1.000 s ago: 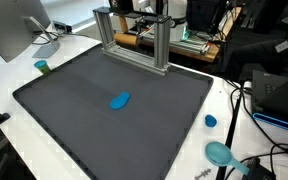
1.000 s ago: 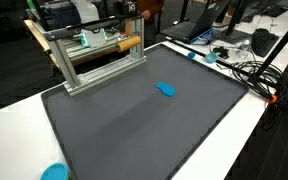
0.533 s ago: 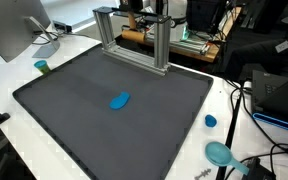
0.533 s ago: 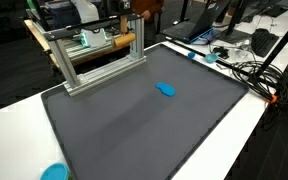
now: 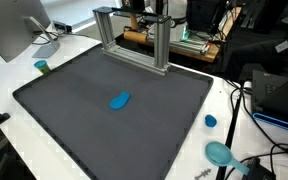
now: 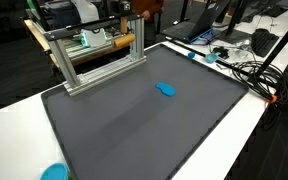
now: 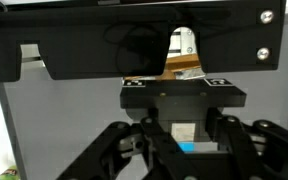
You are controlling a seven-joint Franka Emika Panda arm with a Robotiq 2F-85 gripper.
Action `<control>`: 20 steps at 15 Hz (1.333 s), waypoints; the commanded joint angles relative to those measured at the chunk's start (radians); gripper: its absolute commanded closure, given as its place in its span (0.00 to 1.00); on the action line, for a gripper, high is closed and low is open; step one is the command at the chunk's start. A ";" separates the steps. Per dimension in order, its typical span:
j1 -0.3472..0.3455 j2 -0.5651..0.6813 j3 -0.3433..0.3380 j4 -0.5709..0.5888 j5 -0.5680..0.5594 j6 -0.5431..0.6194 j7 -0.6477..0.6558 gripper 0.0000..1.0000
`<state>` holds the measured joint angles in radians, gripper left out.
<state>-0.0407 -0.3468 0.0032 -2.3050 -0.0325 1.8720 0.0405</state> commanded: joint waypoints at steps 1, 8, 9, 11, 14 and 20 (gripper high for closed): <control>0.021 -0.050 -0.002 -0.033 0.012 -0.017 -0.020 0.78; 0.036 -0.105 -0.008 -0.107 0.015 -0.036 -0.053 0.78; 0.039 -0.113 -0.009 -0.116 0.015 -0.039 -0.070 0.78; 0.041 -0.125 -0.011 -0.130 0.018 -0.043 -0.090 0.78; 0.045 -0.134 -0.017 -0.143 0.029 -0.054 -0.112 0.27; 0.037 -0.146 -0.023 -0.144 0.028 -0.063 -0.108 0.00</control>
<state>-0.0083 -0.4545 -0.0024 -2.4336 -0.0247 1.8268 -0.0545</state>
